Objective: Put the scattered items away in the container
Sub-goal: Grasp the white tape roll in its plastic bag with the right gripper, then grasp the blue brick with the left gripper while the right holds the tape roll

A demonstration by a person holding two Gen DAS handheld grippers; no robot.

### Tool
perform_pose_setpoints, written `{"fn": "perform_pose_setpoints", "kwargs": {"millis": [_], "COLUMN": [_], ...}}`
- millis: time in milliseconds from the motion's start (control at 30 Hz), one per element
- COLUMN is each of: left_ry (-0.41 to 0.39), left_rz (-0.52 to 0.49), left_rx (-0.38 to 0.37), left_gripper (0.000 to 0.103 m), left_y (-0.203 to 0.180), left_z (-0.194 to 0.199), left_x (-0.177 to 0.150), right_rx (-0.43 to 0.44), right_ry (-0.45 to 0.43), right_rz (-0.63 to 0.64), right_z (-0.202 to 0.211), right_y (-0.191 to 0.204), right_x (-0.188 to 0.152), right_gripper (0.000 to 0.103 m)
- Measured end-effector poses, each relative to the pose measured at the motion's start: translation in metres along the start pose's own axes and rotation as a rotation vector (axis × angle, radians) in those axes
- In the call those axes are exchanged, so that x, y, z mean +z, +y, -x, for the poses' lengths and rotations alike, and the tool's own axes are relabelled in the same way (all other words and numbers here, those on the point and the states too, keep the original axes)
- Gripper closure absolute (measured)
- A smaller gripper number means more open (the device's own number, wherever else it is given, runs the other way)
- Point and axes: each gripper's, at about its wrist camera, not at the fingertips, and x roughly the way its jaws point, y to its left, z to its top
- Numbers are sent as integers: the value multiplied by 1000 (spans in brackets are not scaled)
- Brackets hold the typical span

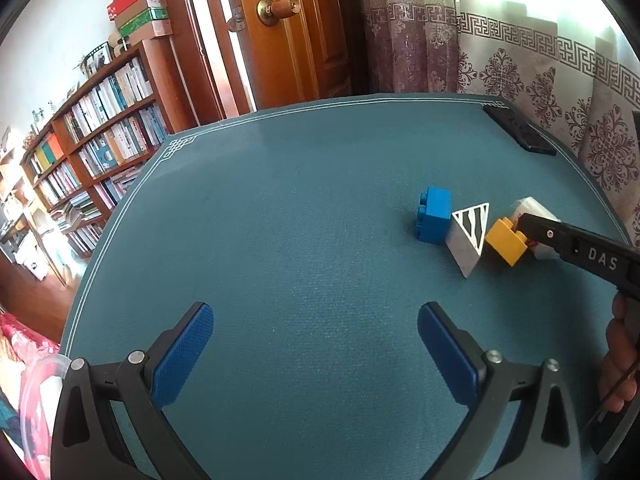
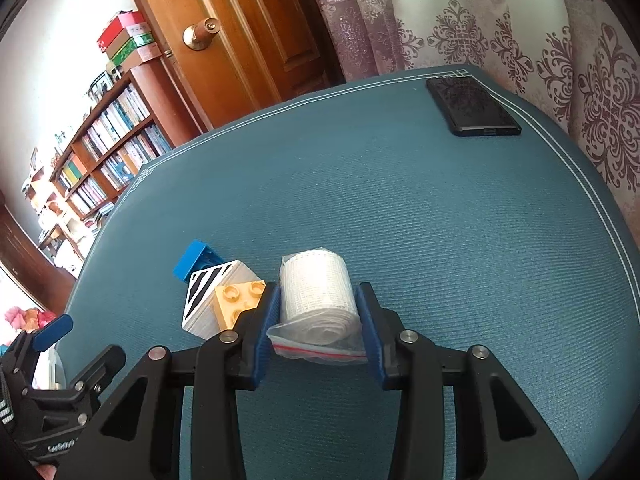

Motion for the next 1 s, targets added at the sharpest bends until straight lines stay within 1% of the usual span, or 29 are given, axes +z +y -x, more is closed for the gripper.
{"fn": "perform_pose_setpoints", "kwargs": {"millis": [167,300,600,800,833,933,1000], "left_ry": [4,3,-7,-22,-23,-20,-14], "left_rz": [13,6,-74,-54,-47,-23,-5], "left_rx": [19,-20,-59,-79,-82,-107,-133], "left_gripper": [0,0,0,1,2,13,29], "left_y": [-3,-11,-44,-49,-49,-47,-46], "left_z": [-17,-28,-42,-48,-50,-52,-53], "left_x": [13,21,37,53,54,58,59], "right_rx": [-37,-29,-25,-21,-20,-22,-26], "right_ry": [-19,-18,-20,-19,-19,-20,-22], "right_rz": [-35,-57,-70,-73,-73,-71,-66], "right_z": [8,9,8,8,8,9,9], "right_y": [-9,-15,-20,-21,-21,-20,-19], "right_x": [0,1,1,2,2,2,2], "right_gripper": [62,62,61,61,61,61,61]}}
